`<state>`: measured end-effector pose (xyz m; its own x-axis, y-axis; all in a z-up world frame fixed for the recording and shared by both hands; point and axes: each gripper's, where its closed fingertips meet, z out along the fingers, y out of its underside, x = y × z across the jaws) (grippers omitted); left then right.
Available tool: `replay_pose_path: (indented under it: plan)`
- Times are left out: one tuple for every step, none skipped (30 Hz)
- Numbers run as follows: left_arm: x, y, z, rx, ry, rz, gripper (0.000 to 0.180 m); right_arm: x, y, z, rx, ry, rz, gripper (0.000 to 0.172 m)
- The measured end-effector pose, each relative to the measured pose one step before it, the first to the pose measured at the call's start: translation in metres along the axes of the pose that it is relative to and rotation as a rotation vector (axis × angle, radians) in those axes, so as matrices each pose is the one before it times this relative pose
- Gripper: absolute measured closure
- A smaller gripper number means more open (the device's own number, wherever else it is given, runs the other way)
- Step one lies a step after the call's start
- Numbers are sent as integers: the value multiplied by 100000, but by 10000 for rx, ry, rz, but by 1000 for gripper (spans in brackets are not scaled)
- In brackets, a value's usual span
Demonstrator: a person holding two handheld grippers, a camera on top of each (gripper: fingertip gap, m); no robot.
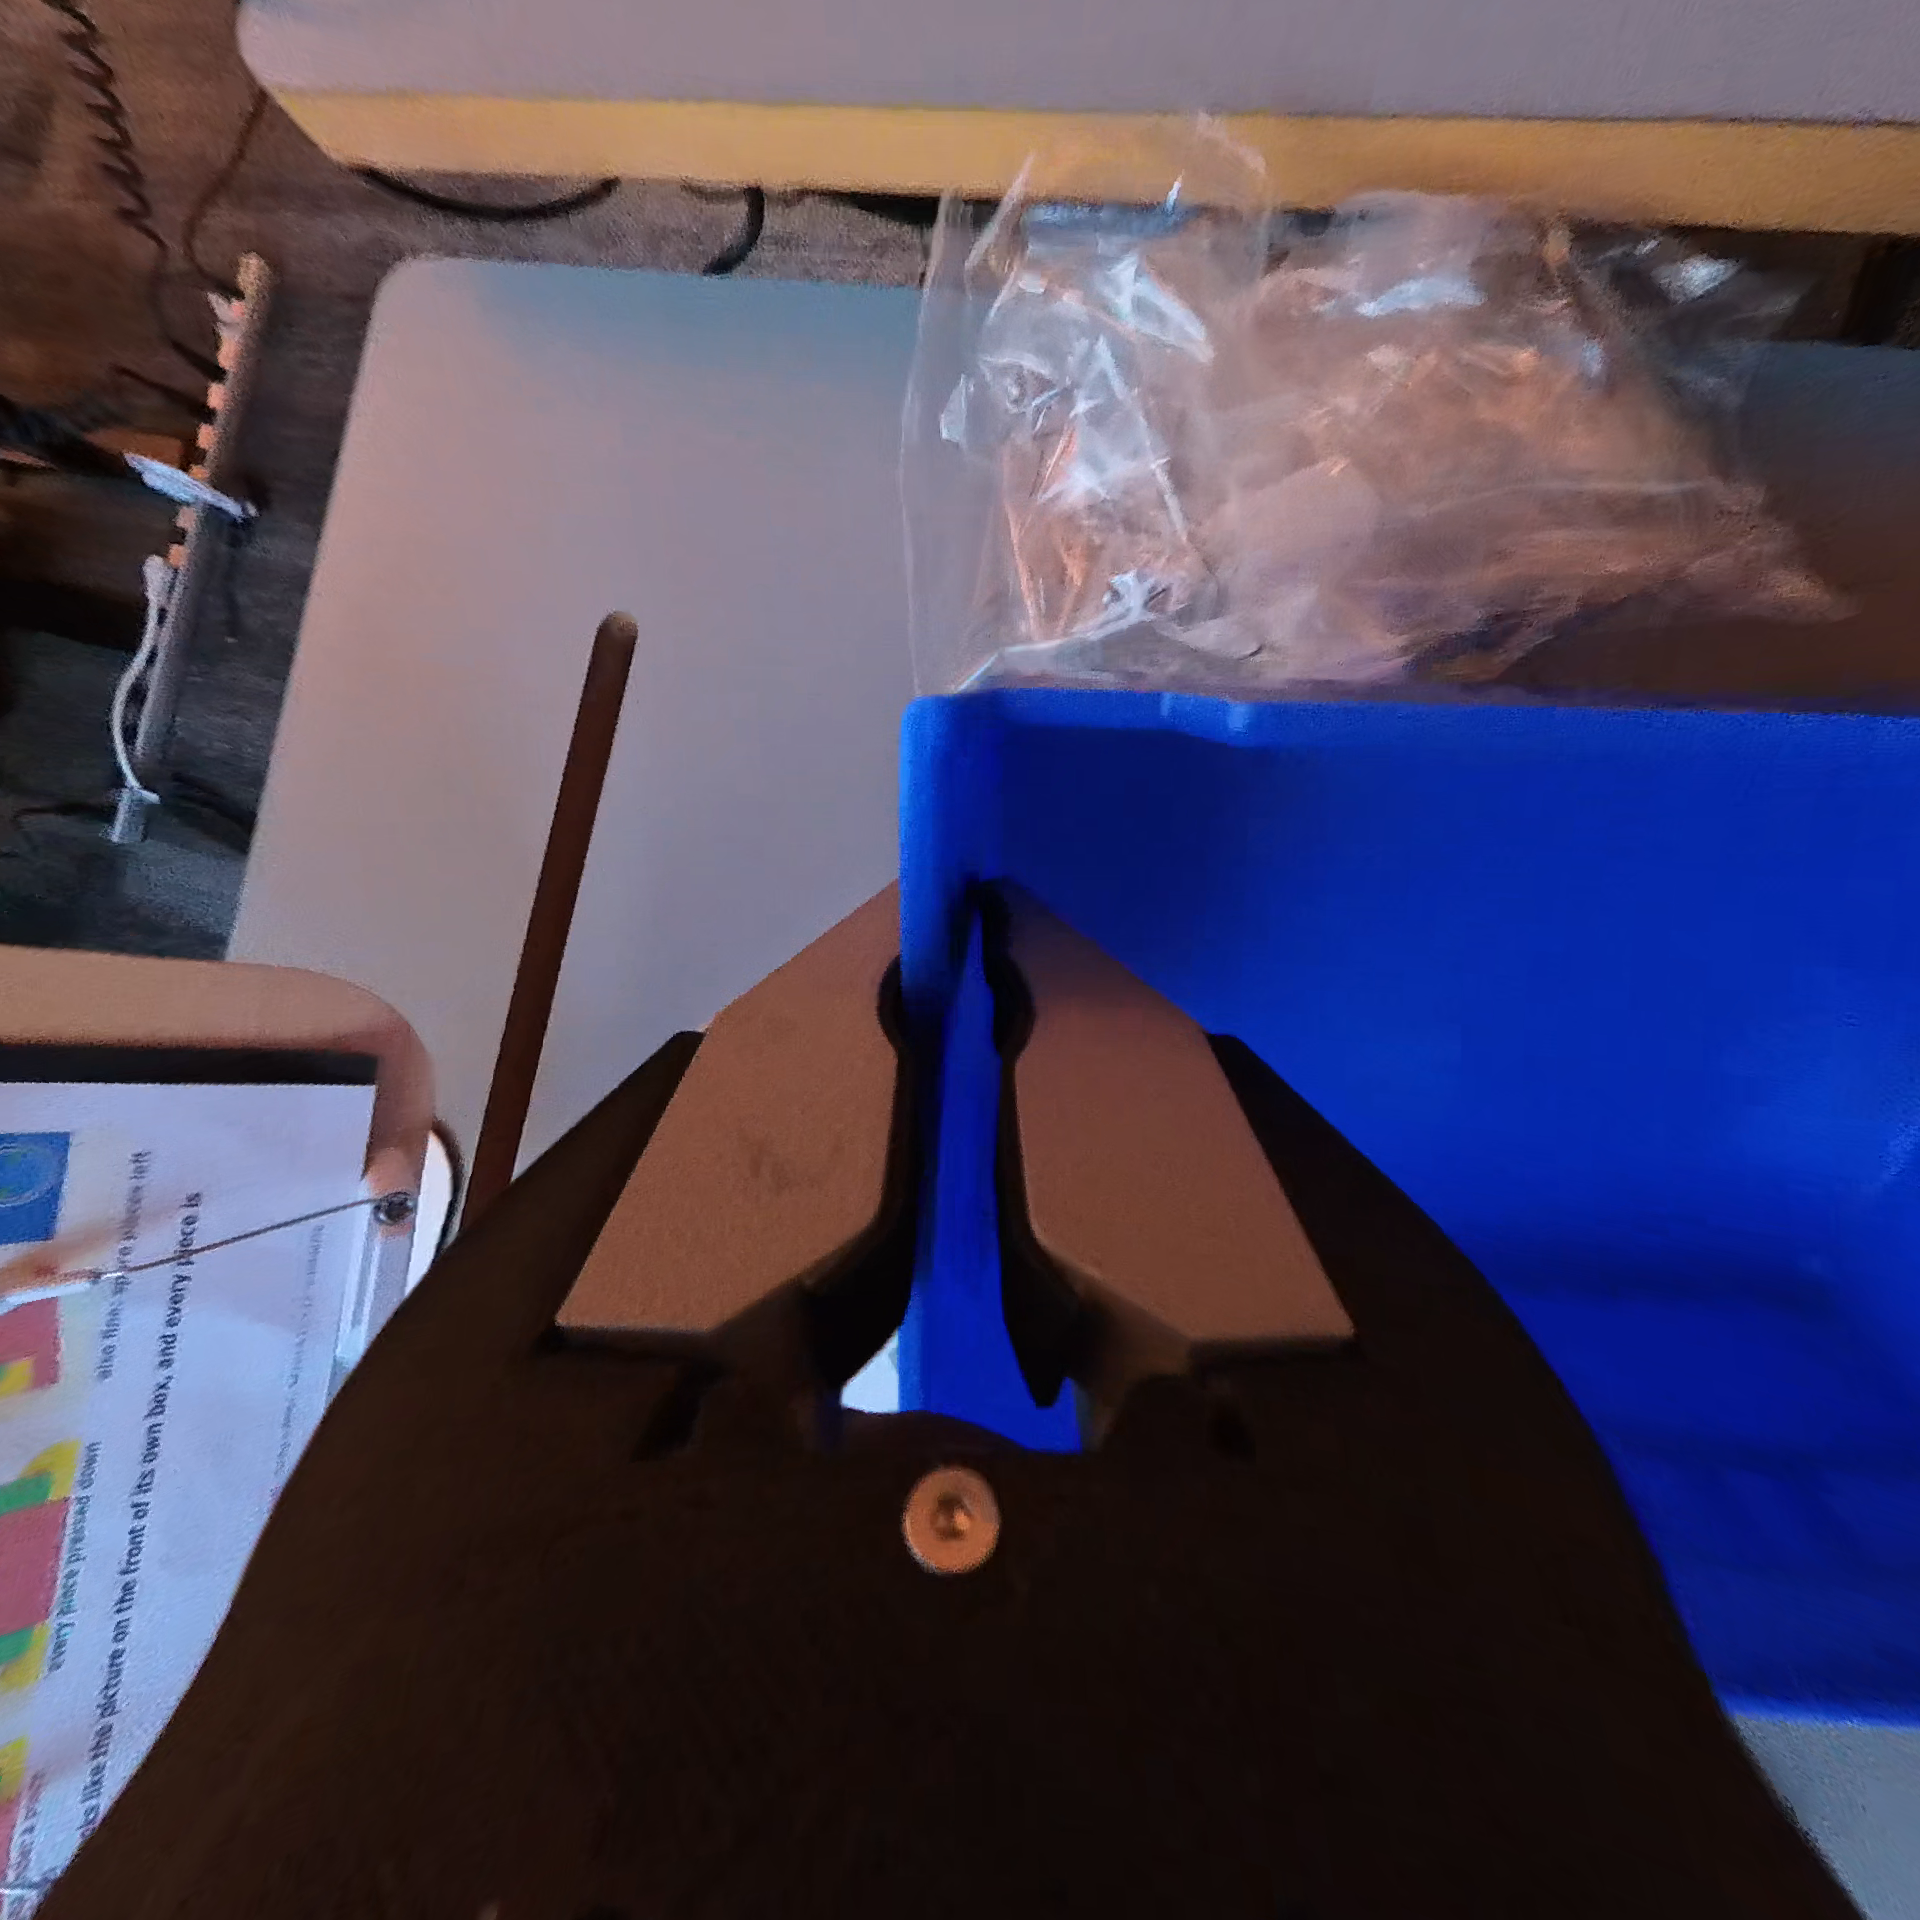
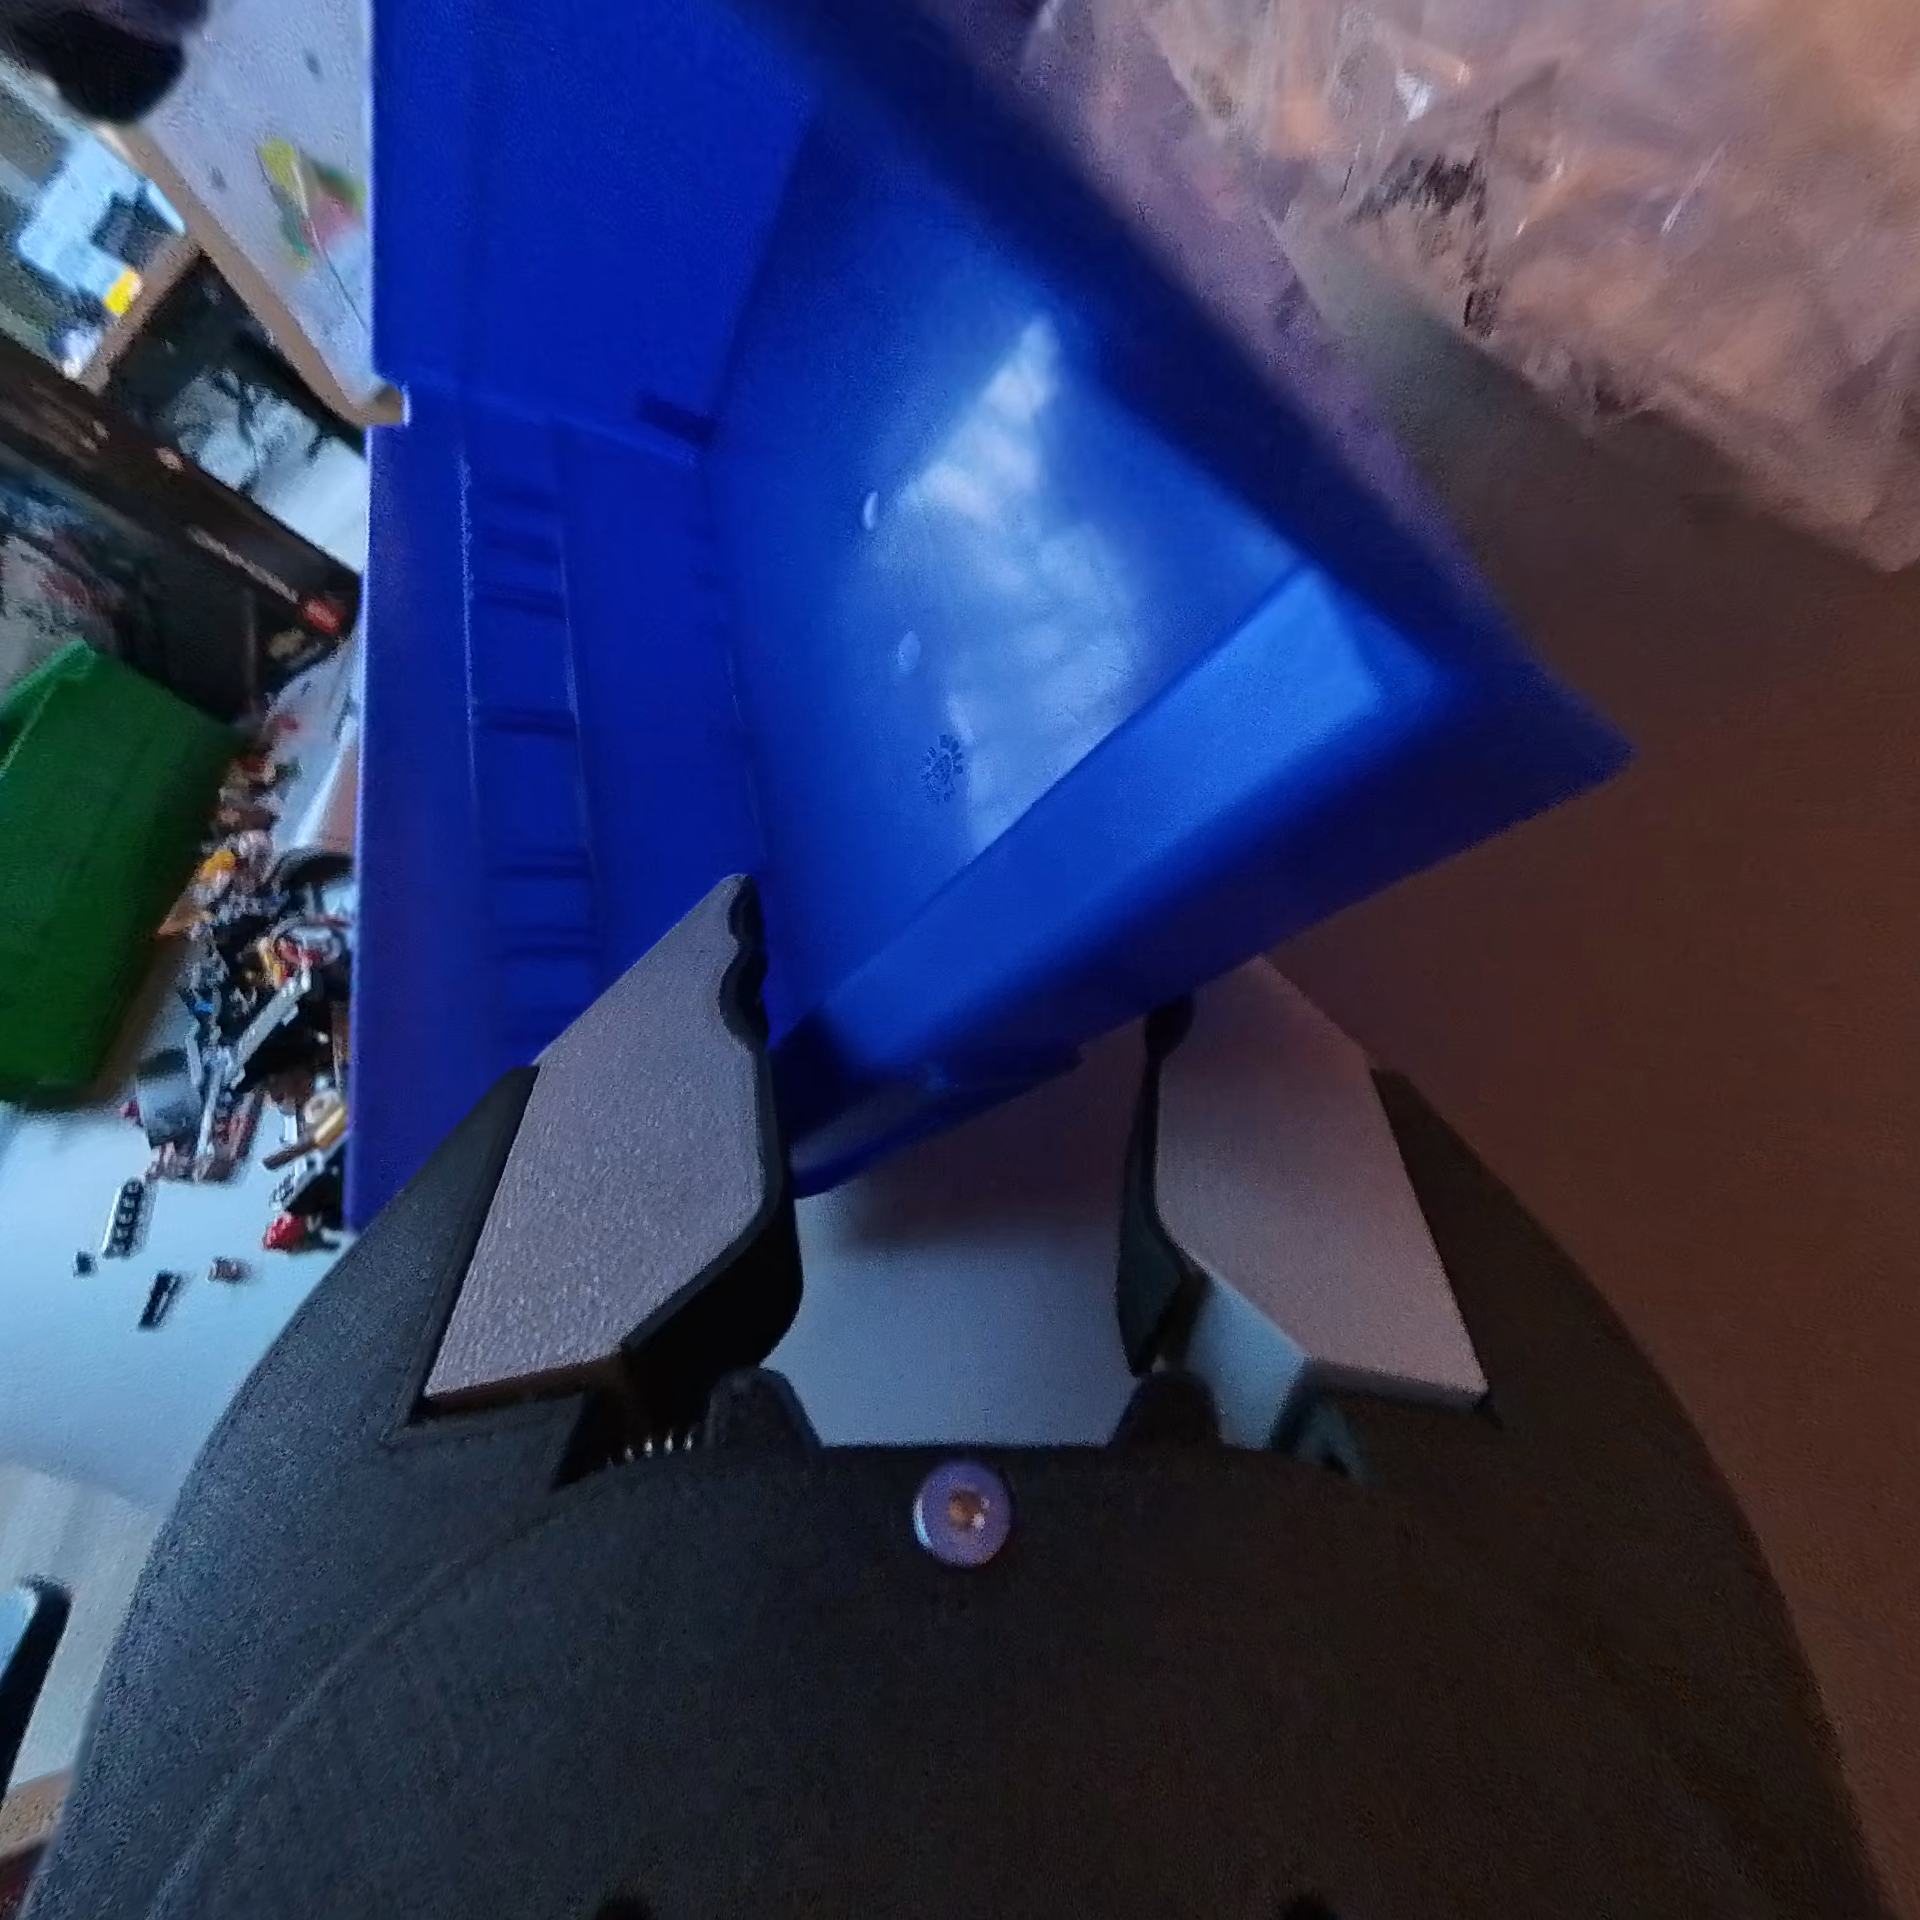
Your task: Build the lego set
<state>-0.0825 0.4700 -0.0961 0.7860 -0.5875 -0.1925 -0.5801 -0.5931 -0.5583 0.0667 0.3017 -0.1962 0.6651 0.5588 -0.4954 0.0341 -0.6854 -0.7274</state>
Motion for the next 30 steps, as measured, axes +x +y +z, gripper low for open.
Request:
replay_pose_path:
  plan:
    - [-330,501,906,-222,-183,-29,170,211,419,71,-260,-17,-31,95]
    - [-360,454,536,-141,-276,75,167,316,238,63,-83,45,-6,91]
    - [-117,395,89,-38,-161,162,161,505,151,51,15,147,85,91]
    - [-99,308,-408,105,-153,78,156,684,287,106,-43,241,115,92]
    - [-293,423,-858,88,-240,-14,147,905,406,130,-107,375,131,95]
    - [-535,579,-1247,67,-333,-37,136,835,464,165,-122,358,81,96]
    - [-729,804,-1664,54,-403,20,129,319,101,3,127,48,137,96]
    - [-827,956,-2080,139,-411,53,125,134,127,-246,97,-45,51,96]
    - [-965,1193,-2426,166,-444,88,124,219,145,-279,35,97,-166,95]
    - [-1129,1490,-2632,144,-506,77,124,299,132,-284,-35,186,-168,92]
    - [-1017,1813,-2682,99,-368,18,124,303,155,-229,-219,204,-256,89]
    - [-1038,2267,-2613,-54,-330,-87,121,429,190,-190,-511,268,-408,82]
    - [-1156,2631,-2410,-191,-364,-151,119,386,126,-239,-687,187,-403,82]
    - [-1293,2901,-2144,-252,-410,-237,118,321,55,-214,-717,116,-290,82]
    - [-1194,3045,-1797,-258,-318,-302,118,262,19,-207,-660,144,-316,82]
    - [-1084,3131,-1459,-272,-232,-384,117,224,17,-213,-581,192,-343,81]
    - [-1061,3170,-1155,-285,-207,-429,116,195,53,-200,-511,176,-279,81]
    - [-1113,3148,-899,-287,-220,-459,115,198,61,-170,-437,123,-204,81]
    - [-1143,3050,-679,-265,-210,-472,114,166,110,-92,-422,77,-113,81]
    - [-1193,2897,-542,-226,-222,-465,113,102,157,4,-422,31,-77,81]
    - [-1278,2687,-441,-182,-247,-458,113,85,220,93,-468,-35,-42,81]
    - [-1356,2538,-311,-200,-307,-453,113,122,332,117,-563,-72,0,81]
    - [-1313,2464,-187,-288,-304,-383,113,196,476,61,-652,-12,-14,81]
    - [-1163,2258,-76,-291,-271,-306,111,326,528,-29,-629,162,-127,80]
    - [-834,1850,-41,-183,-161,-293,110,430,497,-130,-558,283,-219,80]
    - [-341,1409,-80,-49,57,-270,109,480,460,-178,-523,269,-167,81]
    - [10,1038,-108,39,194,-245,109,625,606,-229,-582,378,-142,81]
    - [78,871,-95,19,166,-181,109,718,668,-315,-582,531,-183,81]
    - [-86,797,-44,-20,3,-87,109,623,637,-399,-508,528,-196,83]
    - [-305,734,17,-33,-172,-40,109,557,584,-483,-431,524,-177,88]
